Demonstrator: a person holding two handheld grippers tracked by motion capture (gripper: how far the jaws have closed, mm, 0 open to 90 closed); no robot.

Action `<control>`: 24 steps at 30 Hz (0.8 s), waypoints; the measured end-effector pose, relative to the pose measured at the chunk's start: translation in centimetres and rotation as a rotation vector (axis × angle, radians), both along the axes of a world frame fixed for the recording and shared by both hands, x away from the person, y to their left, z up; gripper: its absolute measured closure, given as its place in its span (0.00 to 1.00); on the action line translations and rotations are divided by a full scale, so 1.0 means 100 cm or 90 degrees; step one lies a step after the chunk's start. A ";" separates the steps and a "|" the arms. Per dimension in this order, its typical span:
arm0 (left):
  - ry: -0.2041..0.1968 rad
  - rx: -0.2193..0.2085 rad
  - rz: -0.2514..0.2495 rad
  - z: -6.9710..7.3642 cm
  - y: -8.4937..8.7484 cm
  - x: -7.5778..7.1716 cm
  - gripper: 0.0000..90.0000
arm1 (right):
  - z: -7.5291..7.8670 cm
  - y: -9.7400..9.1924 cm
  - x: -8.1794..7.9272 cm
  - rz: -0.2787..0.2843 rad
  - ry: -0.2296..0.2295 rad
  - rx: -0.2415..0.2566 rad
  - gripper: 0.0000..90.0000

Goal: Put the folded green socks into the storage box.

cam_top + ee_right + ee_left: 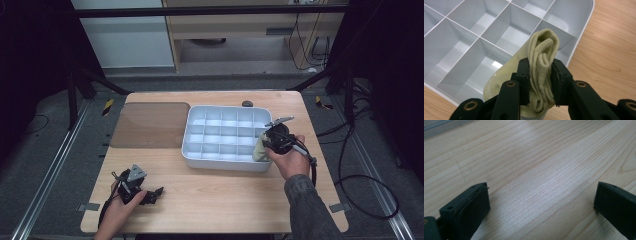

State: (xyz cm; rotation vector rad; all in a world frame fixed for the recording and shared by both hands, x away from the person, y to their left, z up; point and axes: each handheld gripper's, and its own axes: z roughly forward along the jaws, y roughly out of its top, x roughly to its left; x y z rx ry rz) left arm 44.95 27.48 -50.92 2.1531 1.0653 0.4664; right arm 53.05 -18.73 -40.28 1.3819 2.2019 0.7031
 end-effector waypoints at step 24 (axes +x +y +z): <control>0.000 0.000 0.000 0.000 0.000 0.000 0.00 | -0.012 0.010 0.004 0.027 0.009 -0.077 0.80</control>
